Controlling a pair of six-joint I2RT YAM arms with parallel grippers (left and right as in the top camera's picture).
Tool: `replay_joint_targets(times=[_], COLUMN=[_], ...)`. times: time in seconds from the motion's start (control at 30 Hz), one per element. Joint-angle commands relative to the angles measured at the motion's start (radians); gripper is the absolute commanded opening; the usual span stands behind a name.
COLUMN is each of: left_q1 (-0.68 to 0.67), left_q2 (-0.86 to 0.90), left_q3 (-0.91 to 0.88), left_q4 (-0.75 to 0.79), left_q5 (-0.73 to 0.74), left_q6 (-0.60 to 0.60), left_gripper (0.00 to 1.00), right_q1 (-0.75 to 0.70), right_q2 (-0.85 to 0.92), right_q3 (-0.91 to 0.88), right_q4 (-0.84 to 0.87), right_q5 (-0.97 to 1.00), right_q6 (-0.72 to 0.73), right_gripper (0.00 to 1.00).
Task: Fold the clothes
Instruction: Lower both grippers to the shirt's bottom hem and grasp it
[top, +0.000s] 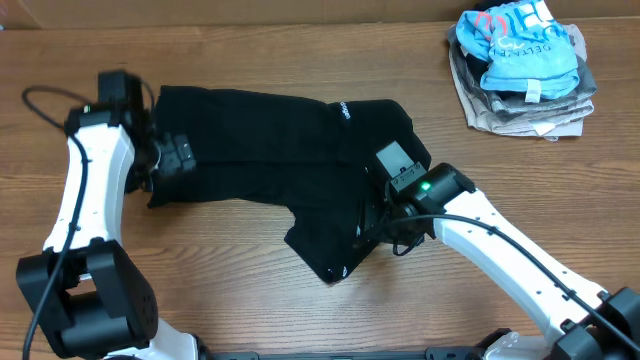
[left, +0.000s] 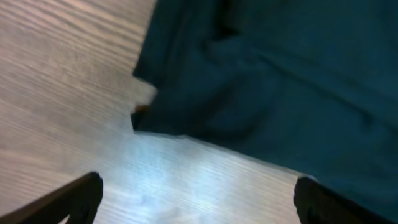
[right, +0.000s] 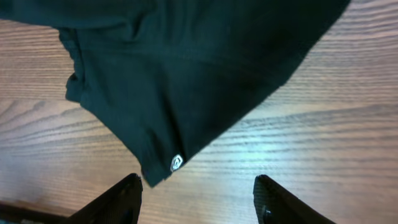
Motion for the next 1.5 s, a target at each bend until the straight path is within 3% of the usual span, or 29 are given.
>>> replay_joint_targets(times=[0.0,0.33,0.57,0.63,0.67,0.73,1.1,1.2,1.33,1.47], left_q1=[0.047,0.057,0.057,0.057,0.057,0.057,0.056,0.055,0.055,0.055], left_q2=[-0.019,-0.017,-0.017,-0.017,-0.017,-0.017,-0.017,-0.017,-0.018,-0.017], left_q3=[-0.144,-0.386,-0.461,-0.461,-0.46,-0.458,-0.431,-0.431,-0.431,-0.432], left_q4=[0.126,0.462,0.578,0.581,0.58,0.573,0.516,0.518,0.517,0.516], left_q5=[0.018,0.013,-0.089,-0.123,-0.126,-0.125,-0.084,-0.061,-0.061,-0.061], left_q6=[-0.066,-0.11,-0.117,-0.117,-0.116,-0.114,-0.114,-0.114,-0.114,-0.114], left_gripper=[0.98,0.82,0.68,0.56,0.44,0.06,0.04,0.04,0.04,0.04], right_q1=[-0.001,-0.001,-0.001,0.0,0.003,0.014,0.125,0.157,0.201,0.211], right_q2=[-0.012,-0.01,-0.01,-0.01,-0.01,-0.01,0.04,0.074,0.12,0.15], right_q3=[-0.058,-0.136,-0.136,-0.136,-0.136,-0.136,-0.17,-0.174,-0.174,-0.174], right_q4=[0.051,0.131,0.135,0.132,0.13,0.131,0.176,0.184,0.219,0.229], right_q5=[-0.017,-0.031,-0.043,-0.055,-0.059,-0.069,-0.081,-0.094,-0.126,-0.133], right_q6=[0.013,0.016,0.021,0.039,0.048,0.05,0.094,0.09,0.016,-0.042], right_gripper=[0.61,0.61,0.6,0.6,0.59,0.59,0.61,0.65,0.84,0.84])
